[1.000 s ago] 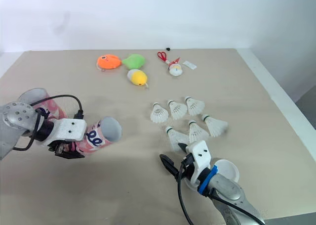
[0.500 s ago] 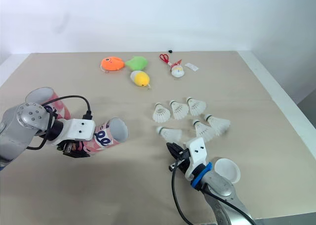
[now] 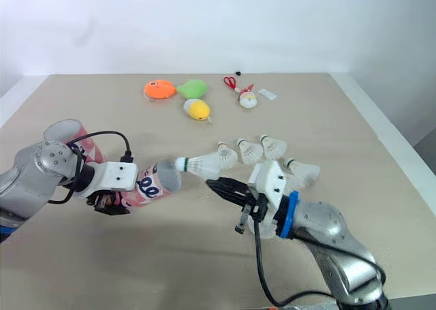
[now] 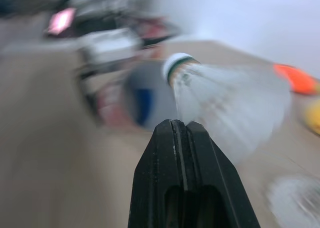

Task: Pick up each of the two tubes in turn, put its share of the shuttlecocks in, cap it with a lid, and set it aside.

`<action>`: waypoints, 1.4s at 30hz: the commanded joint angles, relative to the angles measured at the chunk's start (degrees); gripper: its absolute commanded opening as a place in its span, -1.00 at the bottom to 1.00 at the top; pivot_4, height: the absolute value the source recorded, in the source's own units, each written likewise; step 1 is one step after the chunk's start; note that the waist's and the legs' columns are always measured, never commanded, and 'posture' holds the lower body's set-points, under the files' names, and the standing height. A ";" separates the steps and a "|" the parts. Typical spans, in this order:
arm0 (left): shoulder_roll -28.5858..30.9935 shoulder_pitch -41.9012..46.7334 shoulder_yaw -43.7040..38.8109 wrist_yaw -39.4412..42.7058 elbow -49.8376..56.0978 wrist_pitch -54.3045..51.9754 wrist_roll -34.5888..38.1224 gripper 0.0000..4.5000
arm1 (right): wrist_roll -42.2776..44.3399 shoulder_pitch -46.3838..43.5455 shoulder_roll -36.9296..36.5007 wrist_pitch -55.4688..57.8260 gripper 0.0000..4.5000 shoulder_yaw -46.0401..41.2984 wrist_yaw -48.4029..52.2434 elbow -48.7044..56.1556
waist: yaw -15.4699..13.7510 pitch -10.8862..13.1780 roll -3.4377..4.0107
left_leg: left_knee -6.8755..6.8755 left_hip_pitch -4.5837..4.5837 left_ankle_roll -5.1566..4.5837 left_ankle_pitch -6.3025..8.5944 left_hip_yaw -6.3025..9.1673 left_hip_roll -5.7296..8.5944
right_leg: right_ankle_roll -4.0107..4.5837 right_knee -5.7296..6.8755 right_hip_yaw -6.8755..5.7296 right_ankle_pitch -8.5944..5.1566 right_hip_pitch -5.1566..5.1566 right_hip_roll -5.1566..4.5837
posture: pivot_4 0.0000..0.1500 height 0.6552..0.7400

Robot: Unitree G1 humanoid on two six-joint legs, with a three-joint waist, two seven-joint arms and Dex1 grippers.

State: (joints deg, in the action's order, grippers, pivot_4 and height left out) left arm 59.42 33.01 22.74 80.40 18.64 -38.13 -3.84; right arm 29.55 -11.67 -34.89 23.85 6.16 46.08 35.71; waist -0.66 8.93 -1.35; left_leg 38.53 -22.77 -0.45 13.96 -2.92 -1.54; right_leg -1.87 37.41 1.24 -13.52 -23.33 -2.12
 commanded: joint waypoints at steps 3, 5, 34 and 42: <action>-1.66 0.32 2.01 0.45 -0.27 -0.27 0.19 0.45 | -7.60 -12.39 1.45 -2.49 -1.00 8.80 4.25 -8.12 | -0.03 -0.01 -0.01 | 0.00 -0.04 -0.01 0.00 0.02 0.03 | -0.02 -0.01 0.01 -0.01 0.00 0.02 | 1.00 1.00; -1.73 0.23 1.90 0.47 -0.20 -0.42 0.20 0.45 | -9.95 -15.32 2.55 -3.79 -1.00 10.84 4.88 -10.66 | -0.04 -0.01 -0.01 | -0.01 -0.11 -0.01 0.00 0.02 0.05 | -0.03 -0.02 0.01 -0.03 -0.03 0.02 | 1.00 1.00; -2.11 0.11 1.54 -0.18 2.00 -3.15 0.58 0.45 | -8.36 -11.93 -0.62 0.56 -1.00 10.15 8.00 -6.36 | -0.02 -0.01 0.00 | -0.03 -0.16 -0.05 0.02 0.05 0.08 | -0.09 -0.08 0.04 -0.03 -0.06 -0.05 | 1.00 1.00; -2.13 0.01 1.45 -0.14 2.48 -3.68 0.62 0.45 | -5.59 -15.10 6.28 5.04 -0.71 11.10 5.88 -7.67 | -0.03 -0.01 -0.01 | -0.02 -0.18 -0.08 0.03 0.05 0.11 | -0.12 -0.12 0.05 -0.02 -0.05 -0.08 | 1.00 1.00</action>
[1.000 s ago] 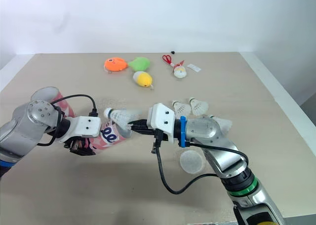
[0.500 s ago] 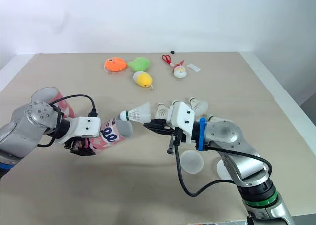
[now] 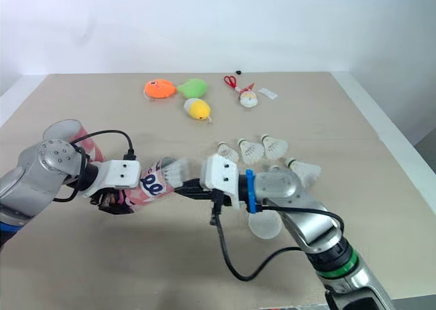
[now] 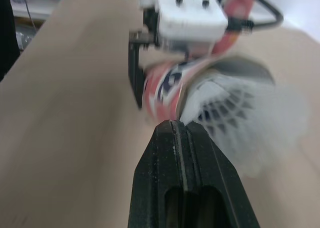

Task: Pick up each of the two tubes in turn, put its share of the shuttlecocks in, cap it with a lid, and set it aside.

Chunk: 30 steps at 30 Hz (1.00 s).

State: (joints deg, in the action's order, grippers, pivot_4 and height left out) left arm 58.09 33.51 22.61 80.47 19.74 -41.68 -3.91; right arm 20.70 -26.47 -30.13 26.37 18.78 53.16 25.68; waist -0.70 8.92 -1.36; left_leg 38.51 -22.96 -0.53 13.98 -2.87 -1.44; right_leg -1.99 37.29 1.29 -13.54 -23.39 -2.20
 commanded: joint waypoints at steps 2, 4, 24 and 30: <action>-0.54 -1.02 1.30 -0.34 1.81 -0.40 0.83 0.45 | 4.51 2.50 1.12 3.72 -0.36 -3.20 -2.19 4.20 | -0.01 0.00 0.00 | -0.01 -0.02 0.00 0.00 0.03 -0.01 | 0.00 0.00 -0.02 0.00 -0.01 0.01 | 1.00 1.00; -0.47 -1.26 1.22 -0.47 1.95 -0.51 0.89 0.45 | 5.56 5.27 0.62 4.57 0.11 -4.86 -3.18 5.85 | -0.08 0.00 0.00 | -0.02 -0.05 0.00 0.00 0.09 0.00 | 0.00 0.00 -0.06 -0.03 -0.01 -0.01 | 1.00 1.00; -1.47 -1.03 1.87 -0.67 0.68 1.24 0.79 0.45 | -12.77 13.49 7.86 3.31 0.98 -4.43 -28.34 -2.98 | 0.03 0.00 0.01 | -0.02 -0.10 -0.05 0.01 0.04 0.12 | -0.06 -0.08 -0.02 -0.01 -0.05 -0.11 | 1.00 1.00; -1.08 -1.26 1.26 -0.64 0.87 1.43 0.81 0.45 | -15.31 9.41 16.04 3.72 0.98 -6.24 -35.30 -11.10 | 0.01 0.00 0.02 | -0.02 -0.15 -0.08 0.00 0.08 0.18 | -0.13 -0.08 0.01 0.00 -0.05 -0.13 | 1.00 1.00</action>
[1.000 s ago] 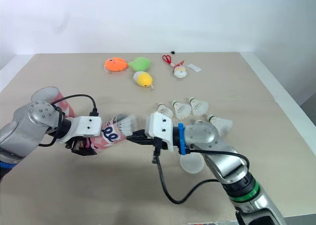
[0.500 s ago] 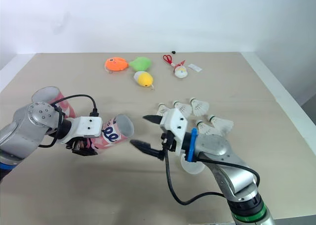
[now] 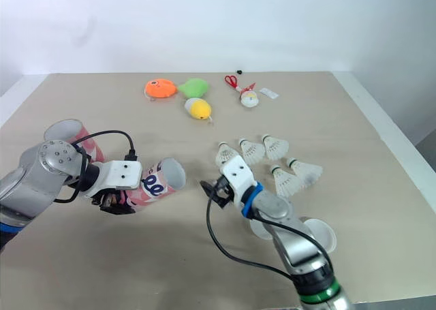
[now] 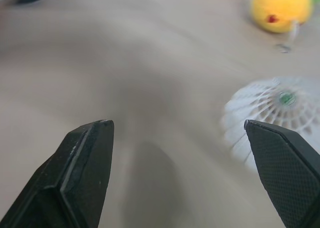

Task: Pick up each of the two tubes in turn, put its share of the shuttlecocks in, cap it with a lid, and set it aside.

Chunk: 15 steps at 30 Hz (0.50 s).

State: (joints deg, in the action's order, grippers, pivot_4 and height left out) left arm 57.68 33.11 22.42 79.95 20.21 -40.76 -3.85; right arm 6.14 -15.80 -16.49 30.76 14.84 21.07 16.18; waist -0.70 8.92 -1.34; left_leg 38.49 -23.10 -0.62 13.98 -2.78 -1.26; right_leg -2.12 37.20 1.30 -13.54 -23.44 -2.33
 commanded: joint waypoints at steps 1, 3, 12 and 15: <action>-0.64 -1.01 1.32 -0.16 0.64 0.36 0.82 0.45 | -0.99 -1.63 3.54 -0.81 0.98 -2.67 -4.21 -2.58 | 0.00 0.00 0.00 | -0.01 -0.01 -0.01 0.01 -0.01 0.00 | 0.00 -0.02 0.00 0.00 -0.01 0.00 | 1.00 1.00; -0.65 -1.25 1.09 -0.30 0.95 0.11 0.90 0.45 | -1.10 -2.38 5.81 -1.10 0.98 -3.27 -5.64 -4.37 | 0.02 0.00 0.00 | -0.02 -0.04 -0.02 0.01 0.00 0.02 | -0.02 -0.02 0.00 -0.01 -0.01 -0.02 | 1.00 1.00; -1.22 -1.36 0.86 -0.64 1.02 0.26 0.99 0.45 | 0.92 -5.01 12.21 -0.84 0.98 -7.02 -8.03 -8.95 | 0.07 0.00 0.01 | -0.02 -0.02 -0.03 0.02 0.01 0.00 | -0.01 -0.02 0.01 0.00 -0.01 -0.01 | 1.00 1.00; -1.46 -1.25 0.94 -0.67 0.97 0.36 1.00 0.45 | 1.07 -6.32 13.65 -1.01 0.98 -7.91 -8.56 -10.61 | 0.09 0.01 0.02 | -0.02 -0.02 -0.03 0.02 0.00 0.01 | -0.02 -0.02 0.01 0.01 -0.01 -0.01 | 1.00 1.00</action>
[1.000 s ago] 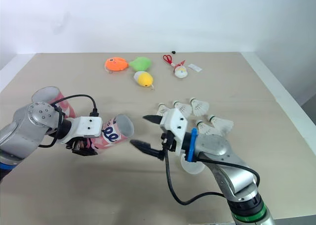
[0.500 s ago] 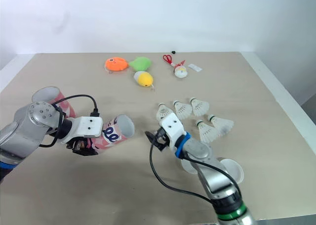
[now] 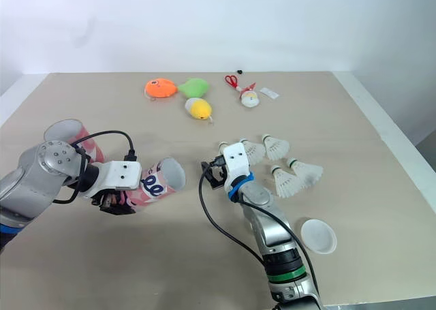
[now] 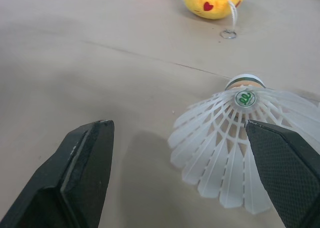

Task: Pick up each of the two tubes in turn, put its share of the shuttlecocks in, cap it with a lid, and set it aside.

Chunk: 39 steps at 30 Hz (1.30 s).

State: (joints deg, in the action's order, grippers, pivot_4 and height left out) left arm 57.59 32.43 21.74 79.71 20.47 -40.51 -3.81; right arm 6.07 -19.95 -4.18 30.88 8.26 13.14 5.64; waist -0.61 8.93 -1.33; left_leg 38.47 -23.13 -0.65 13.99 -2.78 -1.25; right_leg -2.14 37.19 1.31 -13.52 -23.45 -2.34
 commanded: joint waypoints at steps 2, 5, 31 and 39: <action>-1.45 -0.55 1.65 -0.45 0.71 0.12 0.98 0.45 | 1.29 -2.89 2.18 -1.09 0.75 -1.45 -0.69 -1.24 | 0.01 0.00 0.01 | 0.00 0.00 -0.02 -0.01 0.01 0.00 | 0.00 0.00 0.00 0.01 0.00 0.00 | 1.00 1.00; -1.62 -0.68 1.63 -0.54 1.02 0.03 1.10 0.45 | 1.72 -3.65 3.82 -1.06 0.20 -1.19 -0.86 -2.97 | 0.03 0.00 0.01 | 0.00 0.01 -0.02 -0.01 0.01 0.00 | 0.00 0.00 0.00 0.01 0.00 0.01 | 1.00 1.00; -1.89 -1.56 1.51 -1.42 0.66 0.72 1.09 0.45 | 24.50 -0.52 -28.96 3.21 -0.98 -8.94 36.90 25.54 | -0.03 0.03 0.08 | -0.02 -0.05 -0.12 0.05 0.03 0.12 | -0.12 -0.14 -0.02 -0.01 0.06 -0.16 | 1.00 1.00; -2.13 -1.56 1.50 -1.74 0.71 0.32 1.12 0.45 | 19.32 -1.37 -34.22 1.02 -0.98 0.84 39.14 28.33 | -0.04 0.03 0.09 | -0.03 -0.02 -0.14 0.05 0.06 0.08 | -0.05 -0.13 -0.06 -0.05 0.05 -0.11 | 1.00 1.00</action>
State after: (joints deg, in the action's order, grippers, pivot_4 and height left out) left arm 56.71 31.87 21.45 78.57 20.98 -40.29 -3.47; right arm 27.17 -20.46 -38.59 33.78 7.29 52.37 32.30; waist -0.66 8.96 -1.23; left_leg 38.44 -23.14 -0.79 14.04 -2.74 -1.15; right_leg -2.20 37.06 1.26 -13.57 -23.40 -2.48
